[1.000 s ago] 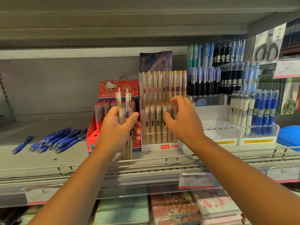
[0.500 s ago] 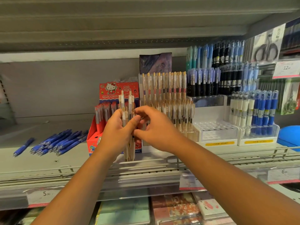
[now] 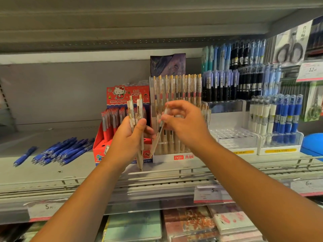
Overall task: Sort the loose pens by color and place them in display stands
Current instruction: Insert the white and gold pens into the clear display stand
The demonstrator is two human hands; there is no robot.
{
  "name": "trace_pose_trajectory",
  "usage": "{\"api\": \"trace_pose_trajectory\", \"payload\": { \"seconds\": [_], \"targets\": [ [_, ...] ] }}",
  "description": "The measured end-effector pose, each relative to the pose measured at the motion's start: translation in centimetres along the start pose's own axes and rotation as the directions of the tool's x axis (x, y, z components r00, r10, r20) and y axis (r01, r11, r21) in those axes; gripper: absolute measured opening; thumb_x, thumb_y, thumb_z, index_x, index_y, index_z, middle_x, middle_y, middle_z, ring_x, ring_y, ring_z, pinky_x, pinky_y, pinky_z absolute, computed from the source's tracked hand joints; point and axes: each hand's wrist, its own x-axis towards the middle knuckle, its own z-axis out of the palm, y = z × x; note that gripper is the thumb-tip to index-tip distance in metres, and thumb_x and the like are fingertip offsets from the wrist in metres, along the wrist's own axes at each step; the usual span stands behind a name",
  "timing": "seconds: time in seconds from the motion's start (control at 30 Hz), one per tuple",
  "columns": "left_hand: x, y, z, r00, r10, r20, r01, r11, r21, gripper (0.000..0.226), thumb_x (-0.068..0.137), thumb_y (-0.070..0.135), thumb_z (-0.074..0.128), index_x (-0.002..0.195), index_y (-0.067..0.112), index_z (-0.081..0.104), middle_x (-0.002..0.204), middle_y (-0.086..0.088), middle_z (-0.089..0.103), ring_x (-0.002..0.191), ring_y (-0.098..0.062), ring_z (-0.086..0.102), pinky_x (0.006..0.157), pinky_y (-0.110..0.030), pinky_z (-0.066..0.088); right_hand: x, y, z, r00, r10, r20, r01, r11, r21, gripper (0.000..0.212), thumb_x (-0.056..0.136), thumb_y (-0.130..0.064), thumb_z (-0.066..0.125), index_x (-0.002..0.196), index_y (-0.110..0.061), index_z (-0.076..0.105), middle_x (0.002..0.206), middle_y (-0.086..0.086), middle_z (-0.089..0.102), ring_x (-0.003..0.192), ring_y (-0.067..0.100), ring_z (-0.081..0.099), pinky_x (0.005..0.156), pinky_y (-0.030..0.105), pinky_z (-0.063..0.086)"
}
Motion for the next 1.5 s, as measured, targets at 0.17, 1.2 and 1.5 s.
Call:
{"api": "trace_pose_trajectory", "payload": {
  "seconds": [0.17,1.2,1.5],
  "targets": [
    [0.3,-0.3,-0.2,0.999,0.008,-0.034,-0.005,0.996,0.087,0.009,0.102,0.031,0.046,0.104,0.025,0.052,0.073,0.003,0.068,0.070,-0.023,0.067,0.061,-0.036,0.059,1.5,-0.4,-3.3,0.992,-0.039,-0.116,0.039,0.999,-0.003,0.023,0.086,-0.003,0.069,0.101,-0.019,0.059,0.096,0.003,0.065,0.083,0.018,0.071,0.063,0.025,0.060],
    [-0.4,0.6,0.0,1.000,0.003,0.014,-0.005,0.996,0.094,0.008,0.099,0.020,0.054,0.096,0.016,0.060,0.072,-0.006,0.070,0.054,-0.019,0.064,0.049,-0.033,0.057,1.7,2.2,-4.3,0.984,-0.158,-0.080,0.069,0.760,-0.647,0.030,0.085,-0.033,0.073,0.112,-0.020,0.064,0.101,-0.005,0.059,0.088,0.009,0.056,0.079,0.025,0.047],
    [-0.6,0.5,0.1,1.000,0.004,0.029,-0.006,0.997,0.072,0.018,0.086,0.028,0.064,0.102,0.020,0.067,0.076,-0.008,0.073,0.055,-0.019,0.067,0.048,-0.028,0.055,-0.6,-0.1,0.9,0.996,-0.083,0.031,0.086,0.991,-0.103,0.023,0.086,-0.024,0.073,0.105,-0.021,0.061,0.094,-0.002,0.065,0.081,0.007,0.062,0.069,0.013,0.051]
  ]
}}
